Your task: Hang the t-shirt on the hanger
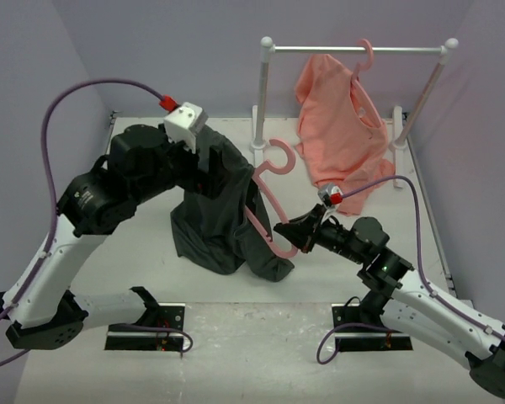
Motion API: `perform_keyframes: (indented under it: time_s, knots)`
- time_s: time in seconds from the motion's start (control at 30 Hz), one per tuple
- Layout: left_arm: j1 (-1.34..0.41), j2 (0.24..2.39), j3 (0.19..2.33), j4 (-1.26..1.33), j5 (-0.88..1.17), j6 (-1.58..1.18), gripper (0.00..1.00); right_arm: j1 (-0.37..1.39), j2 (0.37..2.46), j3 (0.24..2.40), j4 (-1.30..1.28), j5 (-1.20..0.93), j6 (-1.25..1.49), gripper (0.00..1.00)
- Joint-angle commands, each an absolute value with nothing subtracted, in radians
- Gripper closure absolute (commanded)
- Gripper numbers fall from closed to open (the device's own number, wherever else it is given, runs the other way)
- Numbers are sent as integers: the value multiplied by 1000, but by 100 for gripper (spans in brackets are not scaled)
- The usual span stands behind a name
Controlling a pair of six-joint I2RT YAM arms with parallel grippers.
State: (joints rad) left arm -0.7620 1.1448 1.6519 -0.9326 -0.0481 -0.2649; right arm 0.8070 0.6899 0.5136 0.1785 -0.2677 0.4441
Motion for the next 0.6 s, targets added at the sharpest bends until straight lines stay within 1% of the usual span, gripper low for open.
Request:
perform_keyframes:
  time_s: [0.0,0.1,0.17,0.23,0.27,0.43,0.57]
  knots:
    - [-765,1185,1912,-1042,-254,-184,0,808,652,484,406,-190,394,100]
    - [-765,1239,2021,-1033,-239,-102,0,808,649,511,302,-192,316,100]
    - [-765,1247,2033,-996,-172,-51,0,810,650,517,276,-213,208,100]
    - [-765,1250,2035,-961,-169,-61,0,808,647,514,263,-221,185,100]
    - [-765,1259,2040,-956,-186,-110,0,808,637,513,253,-222,165,100]
    - [-765,1294,2029,-1044,-270,-179,0,808,563,488,230,-218,-5,100]
    - [-765,1221,1971,-965,-149,20,0,808,583,538,136,-253,-110,100]
